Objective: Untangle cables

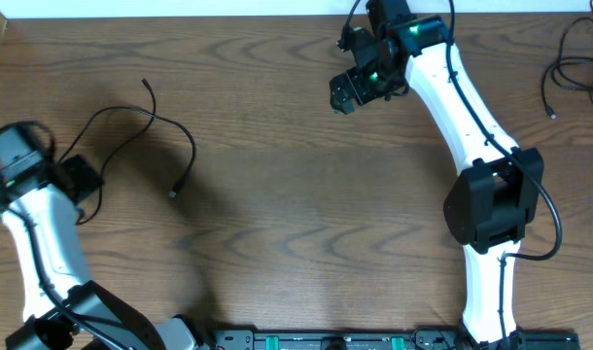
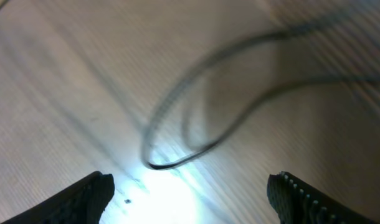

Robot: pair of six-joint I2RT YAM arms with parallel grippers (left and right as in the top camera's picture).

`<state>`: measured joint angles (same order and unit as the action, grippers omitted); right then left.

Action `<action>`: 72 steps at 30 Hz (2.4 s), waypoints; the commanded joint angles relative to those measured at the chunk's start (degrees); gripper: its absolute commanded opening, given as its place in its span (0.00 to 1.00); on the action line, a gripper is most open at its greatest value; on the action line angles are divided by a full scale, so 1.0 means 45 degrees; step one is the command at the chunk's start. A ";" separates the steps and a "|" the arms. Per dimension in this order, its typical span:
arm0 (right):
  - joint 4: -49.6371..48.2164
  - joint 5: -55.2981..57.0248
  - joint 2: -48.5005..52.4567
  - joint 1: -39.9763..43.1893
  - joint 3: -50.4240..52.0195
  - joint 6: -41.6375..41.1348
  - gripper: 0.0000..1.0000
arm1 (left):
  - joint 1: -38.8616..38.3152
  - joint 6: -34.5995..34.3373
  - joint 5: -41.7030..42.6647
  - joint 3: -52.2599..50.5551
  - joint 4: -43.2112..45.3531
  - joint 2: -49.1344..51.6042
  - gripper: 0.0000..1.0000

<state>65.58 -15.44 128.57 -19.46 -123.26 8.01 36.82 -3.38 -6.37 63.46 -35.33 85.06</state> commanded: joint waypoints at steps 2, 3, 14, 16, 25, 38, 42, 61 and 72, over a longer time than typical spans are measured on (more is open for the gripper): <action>0.0015 0.0005 -0.0010 -0.0461 0.0087 0.0199 0.99 | 0.1175 -0.0923 -0.0073 0.0112 0.0359 0.0019 0.84; -0.0015 0.0000 0.0005 -0.0534 0.0087 0.0223 0.99 | 0.1243 -0.0923 -0.0073 0.0112 0.0398 0.0131 0.84; -0.0442 -0.0699 0.0267 -0.1734 0.0087 0.1185 0.99 | 0.0928 -0.0311 0.1404 0.0112 0.0826 0.1530 0.85; -0.0437 -0.0695 0.0267 -0.1851 0.0087 0.1185 0.99 | 0.0933 -0.0311 0.1413 0.0112 0.1044 0.1923 0.85; -0.0437 -0.0690 0.0267 -0.1967 0.0087 0.0942 0.99 | 0.0670 -0.0296 0.2268 0.0112 0.1569 0.4260 0.85; -0.0432 0.0044 0.0267 -0.1778 0.0087 0.0690 0.97 | -0.1953 0.0126 0.4503 0.0112 0.3036 0.4818 0.68; -0.0432 0.0831 0.0267 -0.1545 0.0087 -0.0010 0.95 | -0.3191 0.0126 0.4707 0.0112 0.3847 0.4818 0.69; 0.0146 0.0296 0.0267 0.0155 0.0087 -0.0680 0.94 | -0.8218 -0.0112 0.3264 0.0117 0.6562 0.4818 0.78; 0.0335 -0.0432 0.0262 0.0651 0.0083 -0.0729 0.95 | -0.8204 0.0763 0.3293 0.0117 0.3152 0.2341 0.91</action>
<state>66.89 -14.92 128.99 -17.69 -123.24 5.39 -0.05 -2.37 8.91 63.44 -18.17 103.61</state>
